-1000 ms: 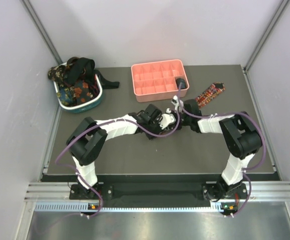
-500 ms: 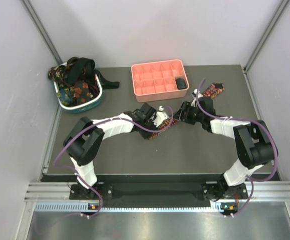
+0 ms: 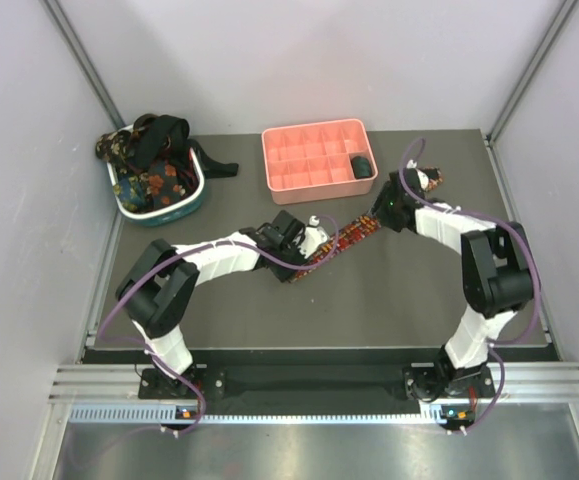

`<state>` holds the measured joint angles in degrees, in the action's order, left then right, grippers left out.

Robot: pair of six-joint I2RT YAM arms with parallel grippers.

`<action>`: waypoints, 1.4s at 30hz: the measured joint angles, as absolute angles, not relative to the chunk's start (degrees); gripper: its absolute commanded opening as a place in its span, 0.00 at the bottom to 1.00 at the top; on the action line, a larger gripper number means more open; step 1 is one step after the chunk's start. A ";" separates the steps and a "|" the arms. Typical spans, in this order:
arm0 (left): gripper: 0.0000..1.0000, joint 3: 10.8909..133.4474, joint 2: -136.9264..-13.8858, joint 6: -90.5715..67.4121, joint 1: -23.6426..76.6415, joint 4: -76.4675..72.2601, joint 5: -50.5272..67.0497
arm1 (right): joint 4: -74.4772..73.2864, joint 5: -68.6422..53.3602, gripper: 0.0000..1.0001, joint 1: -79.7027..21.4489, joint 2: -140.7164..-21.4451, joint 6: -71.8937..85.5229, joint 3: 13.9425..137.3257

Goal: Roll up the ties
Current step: Roll the tie

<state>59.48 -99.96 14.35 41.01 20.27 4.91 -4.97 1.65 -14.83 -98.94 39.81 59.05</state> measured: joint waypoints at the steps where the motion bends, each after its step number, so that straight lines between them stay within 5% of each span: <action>1: 0.35 59.42 -99.94 14.24 41.01 20.18 4.91 | -7.46 3.62 0.49 -14.83 -100.20 40.49 60.88; 8: 0.35 58.43 -99.46 13.63 41.01 19.00 4.91 | -18.65 15.55 0.47 -13.76 -105.36 42.68 71.00; 20: 0.34 58.30 -99.35 13.43 41.12 18.74 4.86 | -23.79 17.32 0.41 -11.64 -114.76 43.68 79.26; 28: 0.34 58.30 -99.35 13.10 41.45 18.70 4.45 | -25.54 15.18 0.00 -10.68 -118.52 45.67 84.75; 42: 0.32 61.65 -102.19 9.21 42.57 18.63 4.51 | -26.70 7.79 0.00 -5.17 -121.75 46.06 89.86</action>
